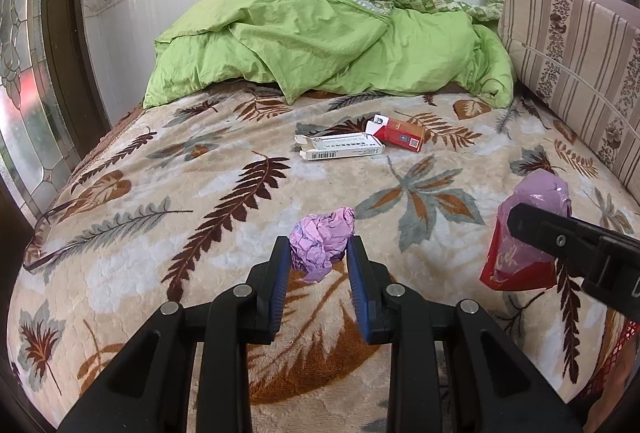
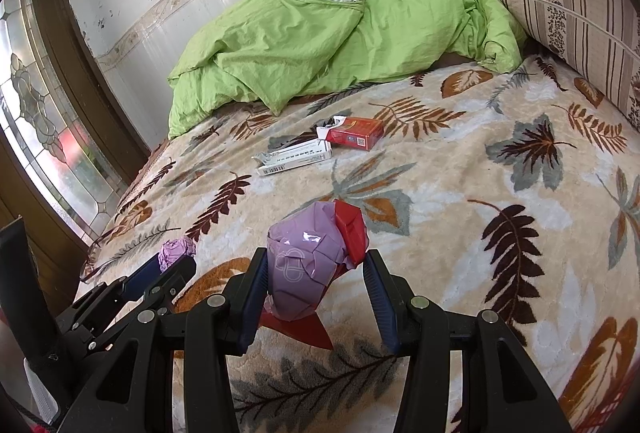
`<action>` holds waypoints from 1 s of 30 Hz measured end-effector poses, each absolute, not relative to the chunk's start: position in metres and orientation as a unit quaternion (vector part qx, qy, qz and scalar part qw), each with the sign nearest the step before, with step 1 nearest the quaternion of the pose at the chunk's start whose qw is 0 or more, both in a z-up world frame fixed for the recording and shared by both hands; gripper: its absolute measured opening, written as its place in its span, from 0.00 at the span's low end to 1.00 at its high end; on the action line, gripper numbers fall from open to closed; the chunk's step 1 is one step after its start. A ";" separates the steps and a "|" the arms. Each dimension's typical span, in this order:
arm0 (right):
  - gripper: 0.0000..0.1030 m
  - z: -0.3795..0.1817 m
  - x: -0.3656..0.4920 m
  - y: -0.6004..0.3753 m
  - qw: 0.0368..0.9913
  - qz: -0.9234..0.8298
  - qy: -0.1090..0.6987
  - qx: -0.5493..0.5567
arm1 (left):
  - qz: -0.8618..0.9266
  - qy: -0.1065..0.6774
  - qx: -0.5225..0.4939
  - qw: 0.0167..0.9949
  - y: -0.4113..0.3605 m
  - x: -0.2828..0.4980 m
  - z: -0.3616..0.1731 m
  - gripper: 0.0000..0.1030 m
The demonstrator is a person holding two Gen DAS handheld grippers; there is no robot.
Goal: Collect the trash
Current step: 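Grasp the pink crumpled wrapper with the left gripper while the right holds the bag, then carry the wrapper and bag over the red basket and open both grippers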
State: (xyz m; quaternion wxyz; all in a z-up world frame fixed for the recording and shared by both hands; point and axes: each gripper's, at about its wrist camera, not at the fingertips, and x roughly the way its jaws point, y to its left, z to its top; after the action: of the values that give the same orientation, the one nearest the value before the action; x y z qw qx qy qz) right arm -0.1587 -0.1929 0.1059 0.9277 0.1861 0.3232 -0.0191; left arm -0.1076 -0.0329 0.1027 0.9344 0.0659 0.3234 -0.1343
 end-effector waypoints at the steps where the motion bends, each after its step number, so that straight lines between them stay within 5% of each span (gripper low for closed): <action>1: 0.50 0.107 -0.160 -0.194 0.928 -0.020 0.322 0.188 | -0.135 0.324 0.065 0.934 -0.033 -0.108 0.103 0.27; 15: 0.50 0.138 -0.260 -0.253 0.930 -0.059 0.284 0.225 | -0.312 0.317 0.056 0.894 -0.081 -0.158 0.130 0.27; 30: 0.50 0.145 -0.433 -0.360 0.898 -0.212 0.266 0.280 | -0.526 0.339 0.103 0.773 -0.218 -0.278 0.157 0.27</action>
State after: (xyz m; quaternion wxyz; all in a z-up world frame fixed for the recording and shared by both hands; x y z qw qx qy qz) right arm -0.4326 -0.3604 0.1448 0.8979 0.2799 0.2655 -0.2119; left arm -0.2780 -0.2176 0.1568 0.7729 0.1031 0.3392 -0.5263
